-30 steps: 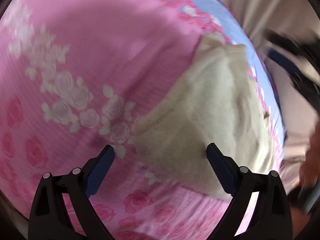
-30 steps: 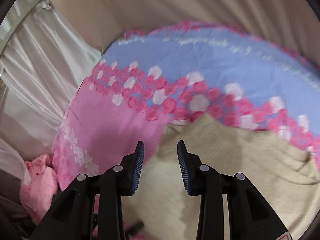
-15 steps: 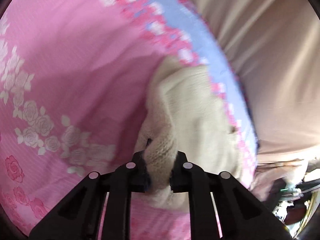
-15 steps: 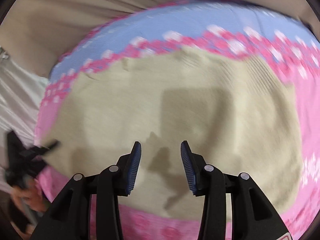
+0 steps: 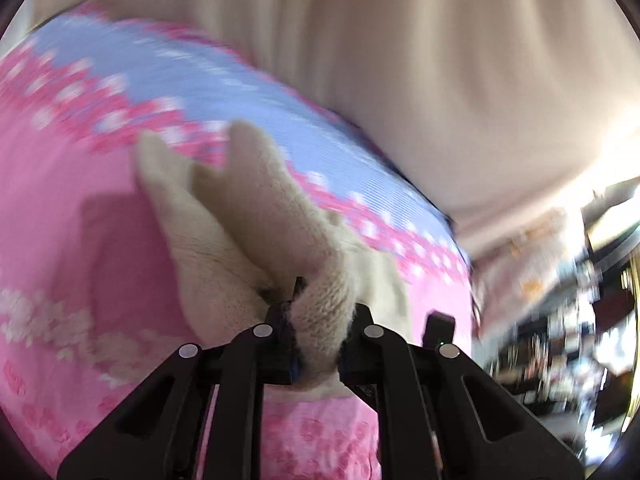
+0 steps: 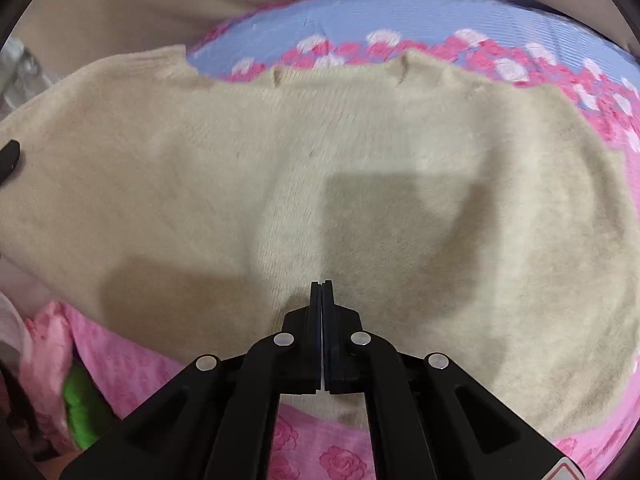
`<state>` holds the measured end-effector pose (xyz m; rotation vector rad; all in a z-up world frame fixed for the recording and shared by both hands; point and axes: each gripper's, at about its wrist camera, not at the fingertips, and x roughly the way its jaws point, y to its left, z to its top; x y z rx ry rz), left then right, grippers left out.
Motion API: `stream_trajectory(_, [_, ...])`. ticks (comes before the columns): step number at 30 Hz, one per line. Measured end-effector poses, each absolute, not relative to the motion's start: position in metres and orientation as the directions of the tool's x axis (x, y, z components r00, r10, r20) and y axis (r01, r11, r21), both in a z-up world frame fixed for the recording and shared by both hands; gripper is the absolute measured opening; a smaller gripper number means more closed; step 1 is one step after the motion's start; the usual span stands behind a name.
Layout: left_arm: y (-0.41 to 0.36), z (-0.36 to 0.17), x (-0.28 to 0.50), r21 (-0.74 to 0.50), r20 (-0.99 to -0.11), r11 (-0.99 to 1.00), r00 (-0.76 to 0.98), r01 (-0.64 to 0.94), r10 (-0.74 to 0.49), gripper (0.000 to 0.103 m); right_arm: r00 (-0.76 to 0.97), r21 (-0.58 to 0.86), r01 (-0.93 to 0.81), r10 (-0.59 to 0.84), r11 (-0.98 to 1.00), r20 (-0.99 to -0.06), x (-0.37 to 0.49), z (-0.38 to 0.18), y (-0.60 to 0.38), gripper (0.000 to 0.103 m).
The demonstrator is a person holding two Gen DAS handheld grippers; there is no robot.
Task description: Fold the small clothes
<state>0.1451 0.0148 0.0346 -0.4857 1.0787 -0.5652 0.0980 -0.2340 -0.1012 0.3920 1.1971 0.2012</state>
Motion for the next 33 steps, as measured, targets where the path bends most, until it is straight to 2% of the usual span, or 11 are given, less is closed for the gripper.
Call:
stream_trajectory(9, [-0.196,0.049,0.094,-0.517,-0.719,0.584,0.053,0.626,-0.693,0.011,0.493,0.449,0.315,0.260,0.836,-0.830,0.034,-0.084,-0.364,0.007])
stream_trajectory(13, [-0.256,-0.023,0.066,-0.436,-0.845,0.613,-0.065,0.658,-0.531,0.023,0.466,0.439,0.468,0.207,0.767,-0.860,-0.009,-0.105,-0.424,0.008])
stream_trajectory(16, [-0.255,-0.044,0.056,-0.491,-0.840,0.621,-0.144,0.611,-0.523,0.030,0.479,0.450,0.522,0.188,0.725,-0.858,-0.034,-0.103,-0.447,0.011])
stream_trajectory(17, [-0.249,-0.041,0.057,-0.495,-0.833,0.622,-0.127,0.606,-0.539,0.041,0.487,0.458,0.525,0.188,0.718,-0.853,-0.037,-0.100,-0.447,0.014])
stream_trajectory(18, [-0.244,-0.035,0.055,-0.480,-0.834,0.634,-0.091,0.606,-0.544,0.055,0.499,0.469,0.522,0.191,0.712,-0.846,-0.039,-0.095,-0.448,0.027])
stream_trajectory(19, [-0.231,-0.023,0.058,-0.458,-0.829,0.653,-0.026,0.604,-0.558,0.059,0.521,0.494,0.506,0.206,0.707,-0.828,-0.037,-0.087,-0.447,0.048])
stream_trajectory(23, [-0.180,0.014,0.072,-0.387,-0.799,0.739,0.199,0.551,-0.567,0.075,0.548,0.593,0.416,0.330,0.689,-0.769,-0.006,-0.074,-0.426,0.062])
stream_trajectory(25, [-0.152,0.025,0.081,-0.378,-0.786,0.781,0.274,0.497,-0.555,0.076,0.523,0.617,0.400,0.384,0.677,-0.761,0.022,-0.080,-0.414,0.073])
stream_trajectory(30, [-0.097,0.030,0.098,-0.277,-0.802,0.882,0.414,0.382,-0.431,0.077,0.393,0.561,0.378,0.421,0.737,-0.818,0.071,-0.093,-0.368,0.073])
stream_trajectory(32, [-0.082,0.027,0.095,-0.267,-0.802,0.895,0.432,0.358,-0.412,0.077,0.357,0.512,0.304,0.402,0.803,-0.843,0.087,-0.088,-0.343,0.047])
stream_trajectory(33, [-0.082,0.028,0.097,-0.269,-0.803,0.898,0.433,0.350,-0.409,0.077,0.352,0.492,0.268,0.391,0.829,-0.850,0.094,-0.082,-0.334,0.014])
